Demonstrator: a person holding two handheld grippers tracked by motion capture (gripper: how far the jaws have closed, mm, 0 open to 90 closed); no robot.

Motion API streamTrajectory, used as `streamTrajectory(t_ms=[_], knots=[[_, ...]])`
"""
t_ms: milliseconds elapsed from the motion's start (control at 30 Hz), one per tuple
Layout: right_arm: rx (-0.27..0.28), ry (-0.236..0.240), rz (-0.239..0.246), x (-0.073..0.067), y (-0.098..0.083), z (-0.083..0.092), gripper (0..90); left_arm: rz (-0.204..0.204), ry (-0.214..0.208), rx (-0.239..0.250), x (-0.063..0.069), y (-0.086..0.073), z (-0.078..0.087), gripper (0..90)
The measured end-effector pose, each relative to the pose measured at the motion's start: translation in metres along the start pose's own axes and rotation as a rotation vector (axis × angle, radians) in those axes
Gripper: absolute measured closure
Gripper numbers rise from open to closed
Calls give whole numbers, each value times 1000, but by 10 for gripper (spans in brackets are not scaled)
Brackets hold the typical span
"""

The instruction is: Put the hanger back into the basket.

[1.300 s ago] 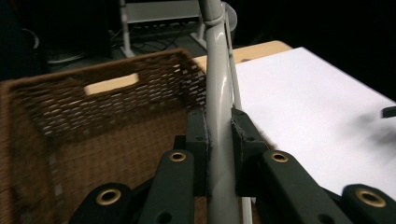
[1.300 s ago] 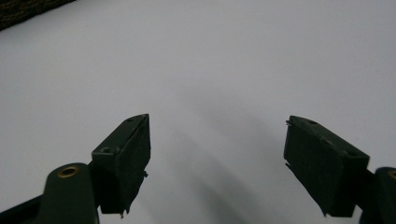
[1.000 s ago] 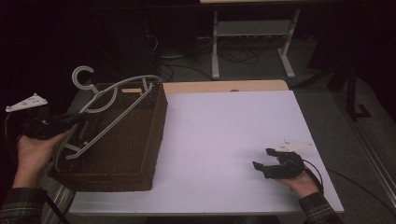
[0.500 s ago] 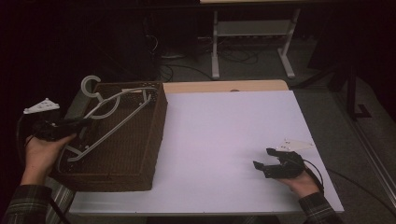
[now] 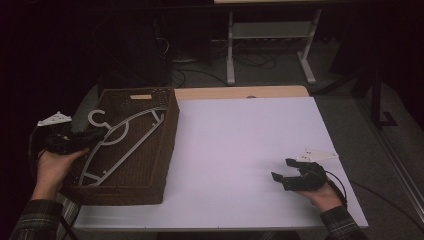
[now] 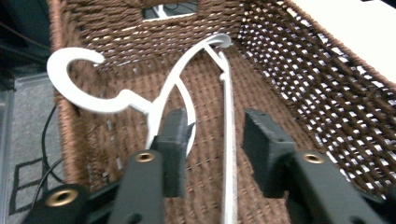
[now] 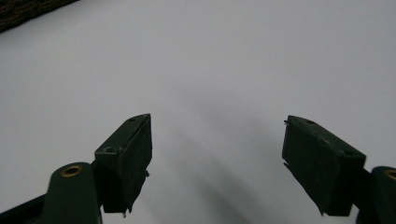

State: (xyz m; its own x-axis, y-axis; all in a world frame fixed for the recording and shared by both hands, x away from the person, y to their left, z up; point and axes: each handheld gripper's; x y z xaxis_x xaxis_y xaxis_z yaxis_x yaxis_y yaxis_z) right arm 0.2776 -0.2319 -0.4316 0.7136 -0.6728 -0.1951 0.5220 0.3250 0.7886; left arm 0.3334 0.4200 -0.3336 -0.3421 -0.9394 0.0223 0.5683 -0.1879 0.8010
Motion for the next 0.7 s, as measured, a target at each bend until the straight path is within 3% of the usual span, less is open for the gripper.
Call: streamTrajectory(t_ms=[267, 433, 700], knots=[[29, 4, 3, -1, 3, 5, 222, -55, -88, 58, 51, 24, 2, 331], [40, -11, 23, -3, 5, 7, 155, -110, -136, 70, 89, 37, -1, 188], [88, -19, 56, -9, 13, 16, 110, -186, -211, 106, 149, 50, -8, 110]])
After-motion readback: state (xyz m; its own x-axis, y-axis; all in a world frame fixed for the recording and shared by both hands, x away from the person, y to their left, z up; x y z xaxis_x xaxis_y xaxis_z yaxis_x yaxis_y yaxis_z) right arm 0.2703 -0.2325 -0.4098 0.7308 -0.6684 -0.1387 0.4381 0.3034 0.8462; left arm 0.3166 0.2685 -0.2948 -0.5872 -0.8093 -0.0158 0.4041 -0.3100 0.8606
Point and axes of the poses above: each handheld gripper's, and its own axes: z roughly backward along the jaws, y roughly out of its top, x roughly to its right, and after that the axes turned 8 degrees about y, right-handed
